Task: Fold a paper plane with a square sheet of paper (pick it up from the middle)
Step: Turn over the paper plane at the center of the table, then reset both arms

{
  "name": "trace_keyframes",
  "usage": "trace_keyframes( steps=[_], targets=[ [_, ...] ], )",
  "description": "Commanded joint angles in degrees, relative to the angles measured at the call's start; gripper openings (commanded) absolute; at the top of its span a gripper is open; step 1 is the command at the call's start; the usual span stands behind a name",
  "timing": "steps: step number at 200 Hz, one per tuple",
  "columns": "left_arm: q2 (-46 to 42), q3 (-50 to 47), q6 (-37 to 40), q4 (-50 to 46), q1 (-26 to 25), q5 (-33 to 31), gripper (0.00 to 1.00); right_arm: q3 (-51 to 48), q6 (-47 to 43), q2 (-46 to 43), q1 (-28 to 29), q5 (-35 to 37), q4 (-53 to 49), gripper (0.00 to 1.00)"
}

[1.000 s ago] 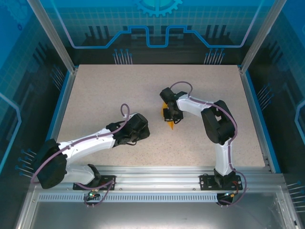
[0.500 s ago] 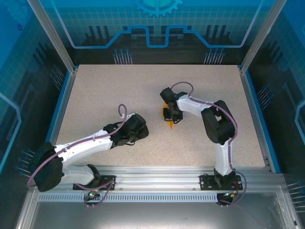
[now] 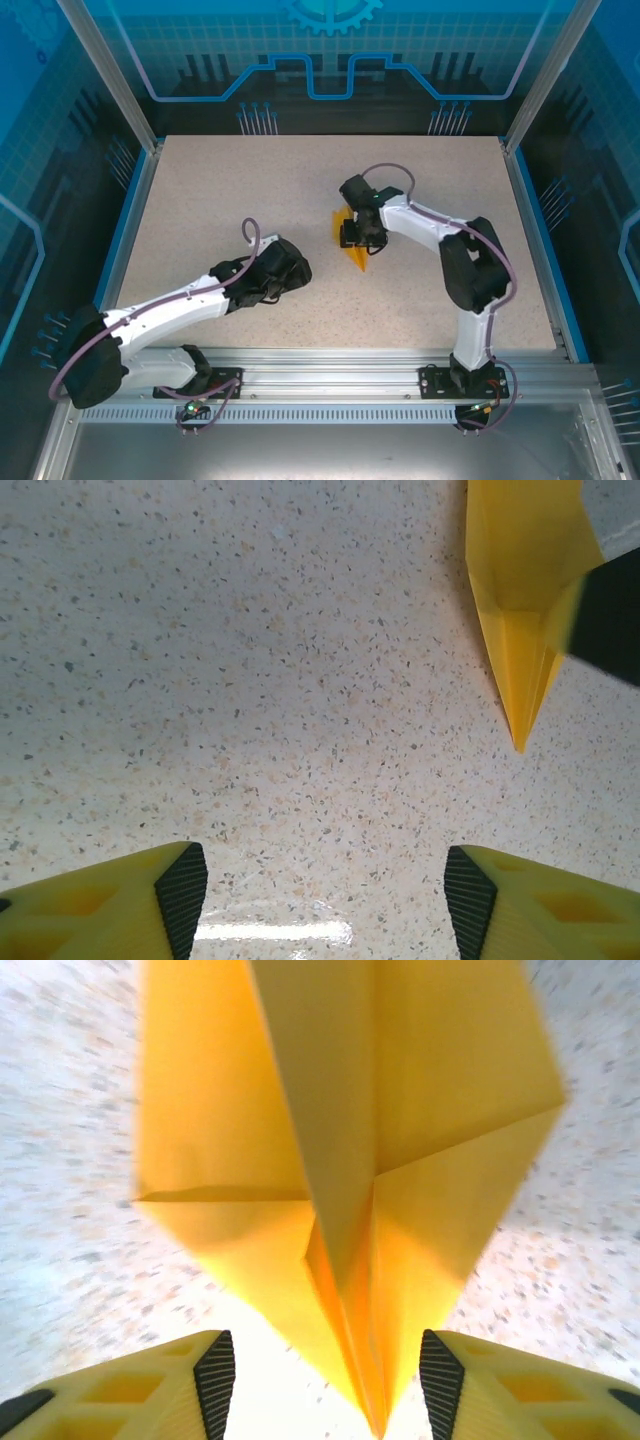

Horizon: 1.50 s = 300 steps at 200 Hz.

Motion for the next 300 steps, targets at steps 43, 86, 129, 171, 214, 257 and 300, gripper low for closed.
trace_keyframes(
  steps=[43, 86, 129, 171, 214, 257, 300],
  targets=[
    [-5.45, -1.65, 4.85, -6.04, 1.70, -10.76, 0.90, -9.68, -5.53, -26.19, -1.13, 16.02, -0.01, 0.71],
    [-11.49, -4.63, 12.49, -7.67, 8.86, -25.56, 0.98, -28.46, -14.20, -42.46, -12.55, 28.48, 15.14, 0.86],
    [-16.43, -11.88, 29.83, 7.43, 18.03, -31.17, 0.98, -46.67, -27.12, -36.94, -22.76, 16.30, 44.85, 0.89],
    [-13.37, -16.89, 42.96, 26.22, 29.46, -22.52, 0.99, -50.75, -33.48, -27.21, -23.76, 7.94, 67.89, 0.84],
    [-1.20, -23.71, 50.33, 50.19, 35.40, -15.02, 0.98, -58.82, -36.62, -25.16, -24.93, 3.76, 86.08, 0.83],
    [6.83, -23.15, 55.01, 64.25, 37.81, -7.09, 0.98, -57.09, -34.73, -21.81, -27.61, 0.56, 85.05, 0.96],
    [15.46, -22.01, 56.16, 71.86, 42.12, 3.24, 0.99, -57.13, -34.44, -21.77, -27.96, 0.57, 85.45, 0.99]
  ],
)
